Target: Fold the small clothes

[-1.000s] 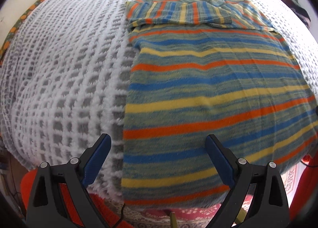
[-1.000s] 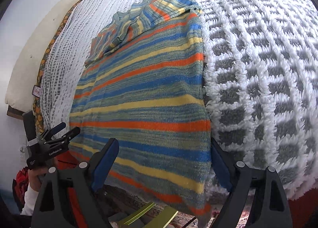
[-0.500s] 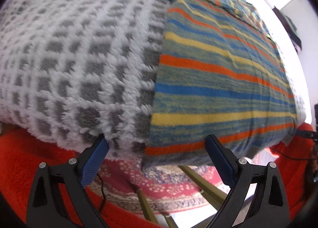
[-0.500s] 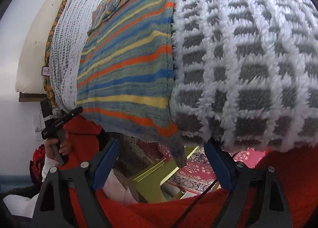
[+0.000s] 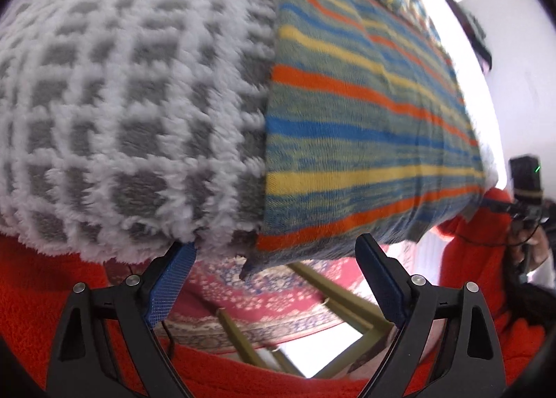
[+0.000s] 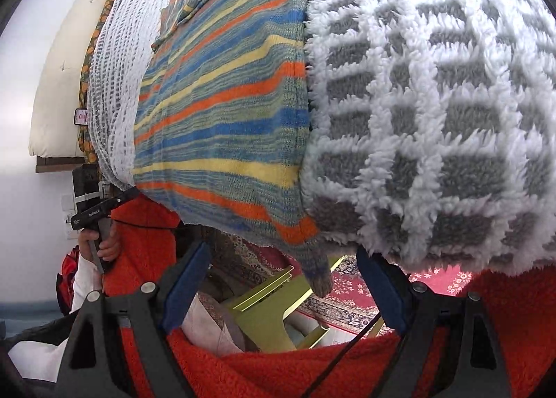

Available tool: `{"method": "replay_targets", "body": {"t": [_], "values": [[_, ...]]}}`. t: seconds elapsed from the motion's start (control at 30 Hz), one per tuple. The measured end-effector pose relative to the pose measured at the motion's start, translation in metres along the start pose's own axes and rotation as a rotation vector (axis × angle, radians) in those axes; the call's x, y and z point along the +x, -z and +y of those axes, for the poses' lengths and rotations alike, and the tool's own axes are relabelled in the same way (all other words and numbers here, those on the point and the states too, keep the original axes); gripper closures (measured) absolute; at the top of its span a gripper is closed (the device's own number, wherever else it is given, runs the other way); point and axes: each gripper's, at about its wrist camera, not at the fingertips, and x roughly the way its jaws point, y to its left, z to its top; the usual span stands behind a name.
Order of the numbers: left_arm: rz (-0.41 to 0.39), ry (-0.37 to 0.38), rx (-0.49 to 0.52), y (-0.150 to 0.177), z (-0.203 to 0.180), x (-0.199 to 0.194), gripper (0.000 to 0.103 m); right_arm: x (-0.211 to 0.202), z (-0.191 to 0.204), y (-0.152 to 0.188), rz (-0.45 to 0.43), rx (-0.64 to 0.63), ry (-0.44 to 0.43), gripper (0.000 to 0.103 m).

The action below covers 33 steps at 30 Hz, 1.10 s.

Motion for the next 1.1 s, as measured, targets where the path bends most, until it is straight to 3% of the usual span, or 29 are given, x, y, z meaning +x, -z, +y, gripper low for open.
{"method": "replay_targets", "body": {"t": [0.17, 0.57, 0.7, 0.83, 0.87, 1.03, 1.1], "values": [[0.051, -0.071, 0.074, 0.0, -0.018, 0.018, 0.013, 0.002, 0.005, 0.002, 0.004, -0.027, 0.018, 0.016], [0.037, -0.069, 0.059, 0.005, -0.014, 0.015, 0.016, 0.005, 0.008, 0.002, 0.016, -0.043, 0.036, 0.016], [0.042, -0.072, 0.059, 0.006, -0.018, 0.014, 0.026, 0.006, 0.012, 0.003, 0.025, -0.063, 0.045, 0.016], [0.06, -0.042, 0.074, 0.011, -0.022, 0.007, 0.052, 0.01, 0.017, 0.004, 0.049, -0.092, 0.059, 0.018], [0.064, -0.041, 0.078, 0.014, -0.019, 0.005, 0.054, 0.011, 0.018, 0.003, 0.054, -0.095, 0.065, 0.019], [0.093, -0.071, 0.077, 0.017, -0.019, 0.008, 0.075, 0.02, 0.019, 0.002, 0.083, -0.097, 0.107, 0.036], [0.097, -0.068, 0.077, 0.018, -0.019, 0.007, 0.077, 0.023, 0.02, 0.003, 0.095, -0.098, 0.124, 0.058]]}}
